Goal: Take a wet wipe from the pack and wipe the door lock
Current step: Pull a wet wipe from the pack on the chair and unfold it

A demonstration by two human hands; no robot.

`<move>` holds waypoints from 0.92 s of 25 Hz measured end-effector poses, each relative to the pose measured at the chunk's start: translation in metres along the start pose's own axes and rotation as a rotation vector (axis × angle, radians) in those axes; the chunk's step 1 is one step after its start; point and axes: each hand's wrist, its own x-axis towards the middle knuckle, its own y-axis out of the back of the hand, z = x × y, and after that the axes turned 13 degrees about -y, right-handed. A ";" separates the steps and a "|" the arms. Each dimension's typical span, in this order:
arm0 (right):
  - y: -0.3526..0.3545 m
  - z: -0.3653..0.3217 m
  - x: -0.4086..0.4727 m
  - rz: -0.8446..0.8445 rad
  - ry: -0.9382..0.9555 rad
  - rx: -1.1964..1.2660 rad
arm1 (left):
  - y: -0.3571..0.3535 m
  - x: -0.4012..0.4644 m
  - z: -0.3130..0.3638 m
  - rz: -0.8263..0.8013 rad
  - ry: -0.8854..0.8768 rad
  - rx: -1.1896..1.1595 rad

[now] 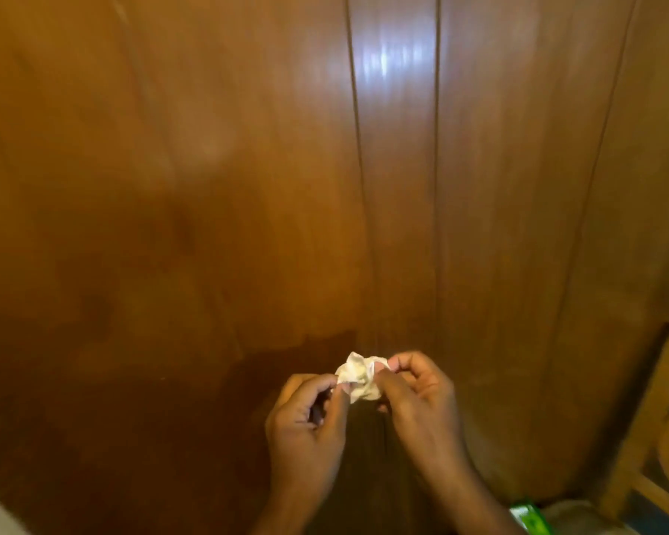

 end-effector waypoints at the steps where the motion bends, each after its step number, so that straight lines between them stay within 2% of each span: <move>1: -0.014 -0.016 -0.005 -0.005 -0.012 0.049 | 0.023 0.011 0.004 0.036 0.002 -0.002; 3: -0.043 -0.049 -0.015 -0.005 -0.074 0.216 | 0.071 0.030 0.011 0.118 0.009 -0.043; 7: -0.082 -0.098 -0.029 -0.046 -0.269 0.435 | 0.131 0.057 0.024 0.282 0.185 -0.320; 10: -0.109 -0.105 -0.041 -0.071 -0.223 0.445 | 0.159 0.067 0.035 0.284 0.180 -0.486; 13: -0.124 -0.105 -0.048 0.025 -0.220 0.536 | 0.181 0.069 0.042 0.306 0.174 -0.501; 15: -0.118 -0.106 -0.048 0.128 -0.264 0.658 | 0.196 0.072 0.042 0.376 0.227 -0.610; 17: -0.109 -0.102 -0.049 0.154 -0.315 0.702 | 0.209 0.076 0.043 0.385 0.235 -0.651; 20: -0.122 -0.095 -0.061 -0.021 -0.299 0.457 | 0.207 0.082 0.052 0.344 0.211 -0.559; 23: -0.147 -0.088 -0.082 -0.341 -0.191 -0.057 | 0.198 0.086 0.064 0.305 0.232 -0.587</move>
